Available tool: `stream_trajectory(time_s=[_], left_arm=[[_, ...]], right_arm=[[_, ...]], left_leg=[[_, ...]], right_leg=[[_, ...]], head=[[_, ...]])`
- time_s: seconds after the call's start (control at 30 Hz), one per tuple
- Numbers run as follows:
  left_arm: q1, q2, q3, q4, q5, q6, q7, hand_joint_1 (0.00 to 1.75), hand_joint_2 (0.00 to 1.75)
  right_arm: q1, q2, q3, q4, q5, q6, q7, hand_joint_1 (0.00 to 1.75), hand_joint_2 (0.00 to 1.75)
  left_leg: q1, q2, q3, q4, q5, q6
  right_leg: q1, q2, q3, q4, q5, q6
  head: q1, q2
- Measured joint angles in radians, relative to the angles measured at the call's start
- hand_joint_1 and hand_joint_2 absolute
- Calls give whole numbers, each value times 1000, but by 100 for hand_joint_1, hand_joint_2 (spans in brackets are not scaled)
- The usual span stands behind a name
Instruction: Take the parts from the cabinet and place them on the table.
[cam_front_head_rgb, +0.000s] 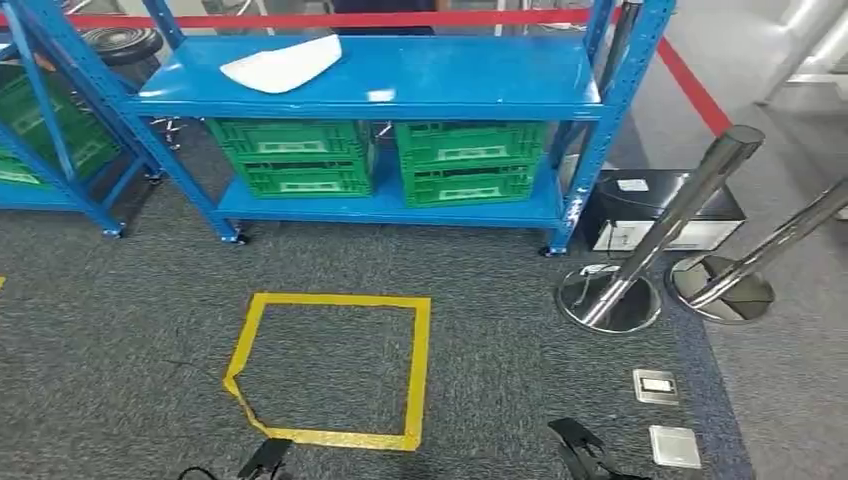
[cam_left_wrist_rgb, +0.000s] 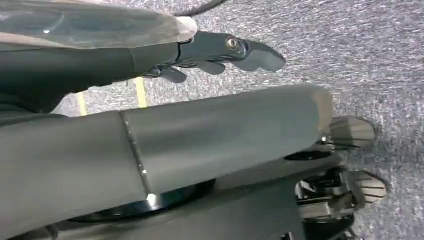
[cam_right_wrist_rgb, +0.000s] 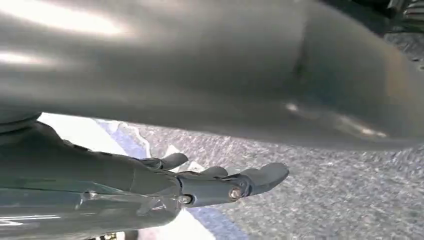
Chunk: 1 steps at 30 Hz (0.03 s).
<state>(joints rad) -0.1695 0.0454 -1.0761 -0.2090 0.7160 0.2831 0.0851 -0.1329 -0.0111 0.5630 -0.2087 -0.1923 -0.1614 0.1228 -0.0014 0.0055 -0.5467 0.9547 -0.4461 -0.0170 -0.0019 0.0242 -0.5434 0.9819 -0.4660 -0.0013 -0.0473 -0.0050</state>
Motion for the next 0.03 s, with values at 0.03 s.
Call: stream_trajectory(time_s=[0.03], left_arm=[[2, 0, -2, 0, 0, 0, 5, 0, 0]], right_arm=[[4, 0, 5, 0, 3, 3, 5, 0, 0]], left_leg=[[-2, 0, -1, 1, -1, 1]], right_leg=[[-2, -1, 1, -2, -1, 5]], head=[[1, 0]])
